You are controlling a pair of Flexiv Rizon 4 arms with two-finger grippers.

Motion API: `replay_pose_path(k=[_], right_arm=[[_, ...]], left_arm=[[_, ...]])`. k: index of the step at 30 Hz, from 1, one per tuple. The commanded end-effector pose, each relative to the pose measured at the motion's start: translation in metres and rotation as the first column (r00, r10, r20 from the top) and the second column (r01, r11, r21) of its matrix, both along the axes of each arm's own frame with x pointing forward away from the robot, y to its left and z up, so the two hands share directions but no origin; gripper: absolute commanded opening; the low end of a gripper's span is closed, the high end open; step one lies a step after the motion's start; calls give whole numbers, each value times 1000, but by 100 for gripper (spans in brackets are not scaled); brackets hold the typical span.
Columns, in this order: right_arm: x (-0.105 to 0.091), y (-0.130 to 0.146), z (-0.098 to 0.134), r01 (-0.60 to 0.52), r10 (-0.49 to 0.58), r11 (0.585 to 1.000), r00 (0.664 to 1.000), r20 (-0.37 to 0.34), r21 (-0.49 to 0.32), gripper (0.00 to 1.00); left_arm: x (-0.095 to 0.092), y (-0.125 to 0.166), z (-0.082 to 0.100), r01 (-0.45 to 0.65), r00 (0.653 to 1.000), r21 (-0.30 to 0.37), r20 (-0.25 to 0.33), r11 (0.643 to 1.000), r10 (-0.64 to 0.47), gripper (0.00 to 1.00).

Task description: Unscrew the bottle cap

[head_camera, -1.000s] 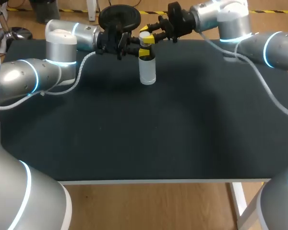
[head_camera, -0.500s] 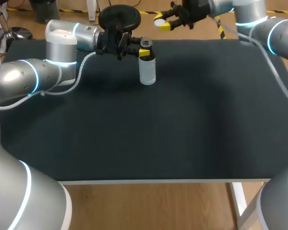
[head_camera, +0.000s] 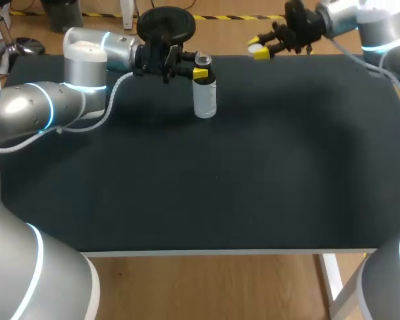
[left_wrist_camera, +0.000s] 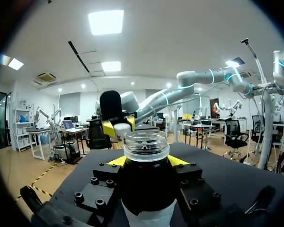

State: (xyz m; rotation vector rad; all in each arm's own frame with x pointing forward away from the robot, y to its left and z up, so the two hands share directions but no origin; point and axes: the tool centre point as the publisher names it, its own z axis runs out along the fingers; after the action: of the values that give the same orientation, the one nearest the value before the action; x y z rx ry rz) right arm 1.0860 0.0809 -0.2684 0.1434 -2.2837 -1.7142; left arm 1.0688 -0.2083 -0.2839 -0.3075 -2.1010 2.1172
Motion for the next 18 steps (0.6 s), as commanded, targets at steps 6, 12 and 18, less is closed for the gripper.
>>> replay_pose_path(k=[6, 12, 18], right_arm=[[-29, -11, -48, 353, -352, 933, 936, 27, -74, 0], [-36, -14, -81, 396, -400, 903, 916, 8, -166, 0], [-42, -17, -106, 412, -427, 882, 904, -16, -229, 0]], left_arm=[[3, -1, -1, 6, 1000, -2, -1, 1000, -6, 0], [3, -1, -1, 6, 1000, -2, -1, 1000, -6, 0], [3, -1, -1, 6, 1000, -2, -1, 1000, -6, 0]])
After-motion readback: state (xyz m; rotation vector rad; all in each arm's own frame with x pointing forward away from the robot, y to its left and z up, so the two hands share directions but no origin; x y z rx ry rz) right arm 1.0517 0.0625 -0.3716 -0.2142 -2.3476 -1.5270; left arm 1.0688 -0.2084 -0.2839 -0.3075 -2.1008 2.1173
